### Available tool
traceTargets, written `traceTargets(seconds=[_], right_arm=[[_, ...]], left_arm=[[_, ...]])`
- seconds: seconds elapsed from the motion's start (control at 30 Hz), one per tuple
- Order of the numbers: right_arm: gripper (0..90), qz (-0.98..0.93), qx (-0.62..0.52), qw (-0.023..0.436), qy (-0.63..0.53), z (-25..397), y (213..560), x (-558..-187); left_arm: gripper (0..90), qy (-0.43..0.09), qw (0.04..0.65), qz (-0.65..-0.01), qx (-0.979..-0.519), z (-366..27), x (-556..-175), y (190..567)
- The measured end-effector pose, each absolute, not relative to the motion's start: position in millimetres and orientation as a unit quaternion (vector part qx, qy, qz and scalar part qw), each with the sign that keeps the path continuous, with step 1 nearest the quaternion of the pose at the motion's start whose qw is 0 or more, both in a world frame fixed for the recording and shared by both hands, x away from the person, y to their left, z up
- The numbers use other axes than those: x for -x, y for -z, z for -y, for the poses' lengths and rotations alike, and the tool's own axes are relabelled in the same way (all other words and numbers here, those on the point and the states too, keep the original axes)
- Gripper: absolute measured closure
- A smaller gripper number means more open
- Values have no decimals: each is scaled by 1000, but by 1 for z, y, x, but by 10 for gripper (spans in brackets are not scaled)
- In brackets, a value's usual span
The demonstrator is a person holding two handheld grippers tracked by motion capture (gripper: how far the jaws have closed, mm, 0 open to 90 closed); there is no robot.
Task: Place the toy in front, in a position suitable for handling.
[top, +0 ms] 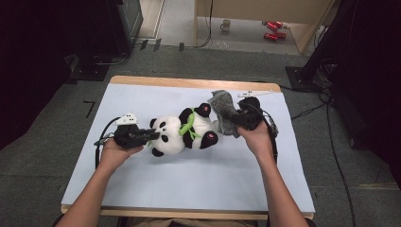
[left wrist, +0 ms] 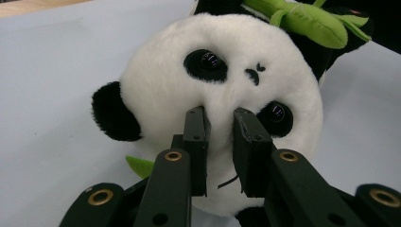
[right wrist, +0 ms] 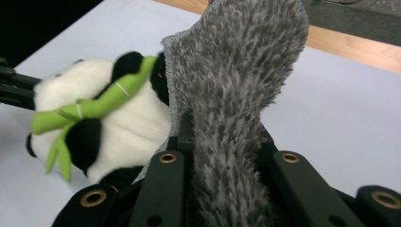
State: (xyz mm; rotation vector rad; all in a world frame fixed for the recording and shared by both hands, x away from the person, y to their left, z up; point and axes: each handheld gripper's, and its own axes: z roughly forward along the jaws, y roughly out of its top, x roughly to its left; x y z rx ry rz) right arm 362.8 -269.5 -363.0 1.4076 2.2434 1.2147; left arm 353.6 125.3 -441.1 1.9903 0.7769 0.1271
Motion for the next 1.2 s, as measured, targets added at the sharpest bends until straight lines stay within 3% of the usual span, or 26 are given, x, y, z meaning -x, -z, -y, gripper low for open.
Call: traceTargets(seconds=[0.63,0.97,1.2], right_arm=[[749,-793,-434,85,-419,223,357,-372],[748,-795,-409,73,-443,206,349,-366],[748,-810,-402,55,-423,189,370,-371]], left_arm=[[635,-66,474,-315,-820,-124,-352,440],[679,-66,474,-312,-821,-122,-351,440],[705,-72,471,-308,-824,-122,-350,440]])
